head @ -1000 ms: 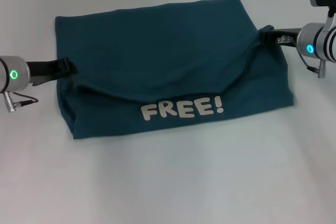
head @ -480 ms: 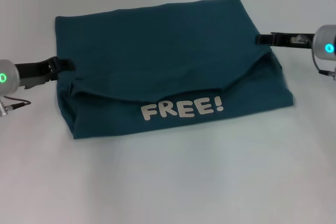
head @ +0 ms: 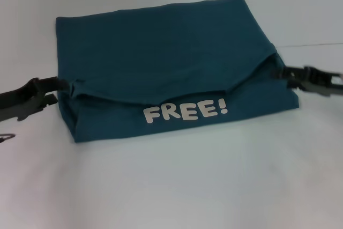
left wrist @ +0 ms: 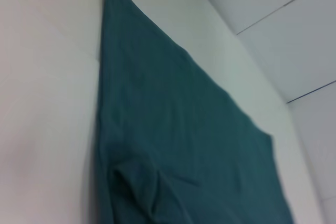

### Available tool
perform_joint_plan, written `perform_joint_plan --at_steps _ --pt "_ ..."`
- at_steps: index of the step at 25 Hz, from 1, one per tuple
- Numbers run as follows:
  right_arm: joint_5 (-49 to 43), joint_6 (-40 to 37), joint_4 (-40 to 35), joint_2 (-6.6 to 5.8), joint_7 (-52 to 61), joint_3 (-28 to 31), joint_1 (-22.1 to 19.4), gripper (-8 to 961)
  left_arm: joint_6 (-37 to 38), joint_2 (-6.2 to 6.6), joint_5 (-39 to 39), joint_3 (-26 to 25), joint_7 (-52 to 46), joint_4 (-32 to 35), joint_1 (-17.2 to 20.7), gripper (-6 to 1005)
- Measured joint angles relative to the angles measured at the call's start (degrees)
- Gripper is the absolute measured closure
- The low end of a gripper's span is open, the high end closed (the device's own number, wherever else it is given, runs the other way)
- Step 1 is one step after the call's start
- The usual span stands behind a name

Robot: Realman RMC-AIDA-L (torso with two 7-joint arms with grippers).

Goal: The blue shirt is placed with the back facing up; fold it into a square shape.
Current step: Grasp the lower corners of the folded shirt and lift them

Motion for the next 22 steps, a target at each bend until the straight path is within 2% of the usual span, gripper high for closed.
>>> perform_joint_plan --at_steps 2,9,22 --pt "1.1 -2.9 0.0 -0.04 -0.5 0.8 -1.8 126 2.8 -0.07 -1.7 -2.4 1.7 -1.0 0.9 456" --pt "2.0 -7.8 0.1 0.2 -1.8 3.8 -5.2 128 5.1 0.11 -2.1 -4.5 6.0 -6.4 2.0 476" --pt "2.0 -9.3 0.3 0.35 -3.7 5.2 -4.8 129 -2.7 -0.25 -1.7 -2.8 13.6 -14.9 -0.8 512"
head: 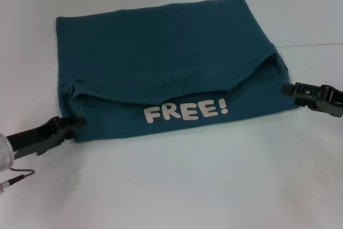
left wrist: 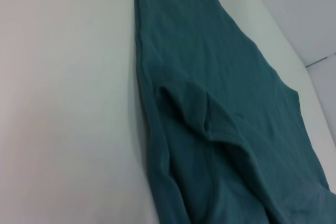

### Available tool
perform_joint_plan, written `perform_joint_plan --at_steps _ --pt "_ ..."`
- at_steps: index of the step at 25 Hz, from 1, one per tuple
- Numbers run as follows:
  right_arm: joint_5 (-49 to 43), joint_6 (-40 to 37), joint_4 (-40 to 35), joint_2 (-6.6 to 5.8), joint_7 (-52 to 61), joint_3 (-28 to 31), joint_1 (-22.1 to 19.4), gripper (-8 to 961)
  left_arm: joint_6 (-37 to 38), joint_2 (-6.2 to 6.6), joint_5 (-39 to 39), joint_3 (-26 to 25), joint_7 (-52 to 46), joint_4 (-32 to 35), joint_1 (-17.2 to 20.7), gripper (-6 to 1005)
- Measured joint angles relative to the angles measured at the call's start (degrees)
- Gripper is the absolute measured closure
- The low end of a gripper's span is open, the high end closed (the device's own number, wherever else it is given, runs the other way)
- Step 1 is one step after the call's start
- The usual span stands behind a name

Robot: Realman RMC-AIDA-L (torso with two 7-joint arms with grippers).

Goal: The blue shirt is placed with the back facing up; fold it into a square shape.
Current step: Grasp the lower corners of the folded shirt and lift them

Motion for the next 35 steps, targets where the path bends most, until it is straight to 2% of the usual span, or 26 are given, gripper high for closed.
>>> perform_joint_plan --at_steps 10,23,26,30,34,35 --pt "0.0 -0.2 0.0 0.15 -0.1 0.9 -0.8 128 -3.8 -0.41 0.0 4.0 0.1 -2.1 -2.0 540" --pt "0.0 -0.3 0.1 0.0 -0.6 1.5 -0.6 129 -3.7 -0.84 0.0 4.2 -0.2 -0.6 -1.8 576" --pt "-0.3 -0.3 0.1 -0.16 -0.5 1.0 -0.3 129 -3.2 -0.7 0.0 4.2 -0.2 -0.6 -1.8 691" --pt "-2.6 -0.3 0.1 -1.17 0.6 0.5 0.7 129 -1.8 -0.4 0.0 3.8 -0.2 -0.3 -1.8 842" --pt "-7.4 -0.3 0.1 -3.82 4.5 0.3 3.2 129 0.2 0.37 0.0 3.8 -0.5 -0.2 -2.1 988" --pt "-8.8 -0.3 0.1 -4.67 5.7 0.2 4.0 129 0.6 0.63 0.0 3.8 -0.8 -0.2 -2.2 988"
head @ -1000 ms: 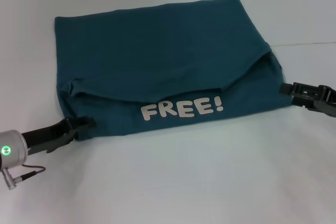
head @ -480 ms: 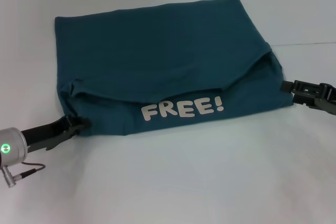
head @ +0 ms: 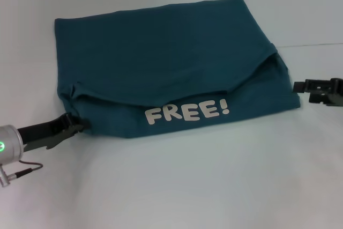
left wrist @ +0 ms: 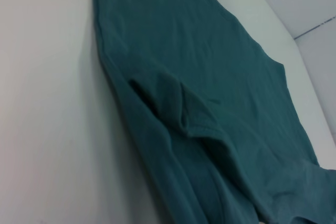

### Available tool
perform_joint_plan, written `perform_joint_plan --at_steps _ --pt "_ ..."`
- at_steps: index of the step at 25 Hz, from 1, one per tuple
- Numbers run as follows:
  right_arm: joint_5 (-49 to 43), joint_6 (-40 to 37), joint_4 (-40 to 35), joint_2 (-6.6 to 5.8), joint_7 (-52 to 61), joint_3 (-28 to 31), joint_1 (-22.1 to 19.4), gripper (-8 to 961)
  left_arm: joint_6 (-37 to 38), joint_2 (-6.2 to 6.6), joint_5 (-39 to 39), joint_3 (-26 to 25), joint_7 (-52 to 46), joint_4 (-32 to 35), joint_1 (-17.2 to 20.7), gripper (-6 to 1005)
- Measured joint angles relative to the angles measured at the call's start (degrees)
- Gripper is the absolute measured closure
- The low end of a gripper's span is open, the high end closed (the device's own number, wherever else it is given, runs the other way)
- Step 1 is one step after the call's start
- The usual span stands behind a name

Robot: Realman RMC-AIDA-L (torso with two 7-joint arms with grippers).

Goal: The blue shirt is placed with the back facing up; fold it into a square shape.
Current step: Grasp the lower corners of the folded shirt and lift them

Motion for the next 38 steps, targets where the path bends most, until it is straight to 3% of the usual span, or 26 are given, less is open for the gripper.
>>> perform_joint_plan --at_steps 4,8,14,23,29,38 --pt "-5.7 0.8 -0.4 -2.09 4.5 -0.2 3.2 129 1.5 0.74 0.0 -0.2 -1.1 0.3 -0.3 987" --pt "-13.0 3.6 -0.9 -2.21 8.1 -0.3 6.6 128 2.5 1.08 0.5 -0.4 -1.9 0.9 -0.5 987" --pt "-20.6 8.2 0.6 -1.08 11.3 -0.5 10.2 128 3.1 1.16 0.7 -0.4 -2.3 1.4 -0.7 988" --pt "-20.6 17.6 5.4 0.12 9.8 -3.6 10.7 128 3.1 1.08 0.7 -0.4 -2.4 1.5 -0.8 989" --pt "-20.3 22.1 5.9 2.04 8.6 -3.8 10.8 128 3.1 1.0 0.7 -0.4 -2.5 1.6 -0.8 989" --pt "-20.3 25.5 6.6 3.61 7.7 -4.0 11.3 129 3.1 0.94 0.3 -0.4 -2.4 1.6 -0.8 990"
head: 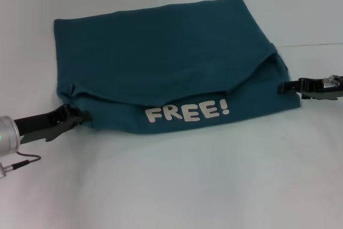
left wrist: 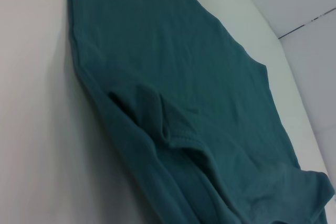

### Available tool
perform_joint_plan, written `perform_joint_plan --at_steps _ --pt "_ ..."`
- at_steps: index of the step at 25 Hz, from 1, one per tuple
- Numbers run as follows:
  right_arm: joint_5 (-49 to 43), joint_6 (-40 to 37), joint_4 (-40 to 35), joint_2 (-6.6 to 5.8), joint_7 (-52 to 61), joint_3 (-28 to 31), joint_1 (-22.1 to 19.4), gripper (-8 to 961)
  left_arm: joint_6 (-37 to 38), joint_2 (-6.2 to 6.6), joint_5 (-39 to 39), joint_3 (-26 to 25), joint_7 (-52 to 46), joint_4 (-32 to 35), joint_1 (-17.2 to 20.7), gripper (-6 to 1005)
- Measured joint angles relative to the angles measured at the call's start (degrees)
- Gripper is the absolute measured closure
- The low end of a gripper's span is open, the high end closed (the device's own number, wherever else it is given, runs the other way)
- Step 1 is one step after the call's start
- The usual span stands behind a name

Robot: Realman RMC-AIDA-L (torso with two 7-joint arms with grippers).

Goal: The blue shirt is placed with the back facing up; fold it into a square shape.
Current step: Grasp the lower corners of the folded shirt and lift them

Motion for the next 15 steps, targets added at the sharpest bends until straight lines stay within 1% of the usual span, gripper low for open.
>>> perform_joint_plan --at_steps 7,13,15 --pt "-0.4 2.0 3.5 0.04 -0.5 -1.1 1.5 139 -0.1 -0.12 -0.1 0.0 0.1 0.0 -0.1 989" --pt "-0.1 1.5 3.1 -0.18 -0.1 -1.0 1.2 351 0.0 -0.13 -0.1 0.0 -0.1 0.5 0.0 989" --pt "0.1 1.1 3.1 -0.37 0.0 -0.6 1.1 393 0.0 -0.13 -0.1 0.0 -0.1 0.5 0.0 989"
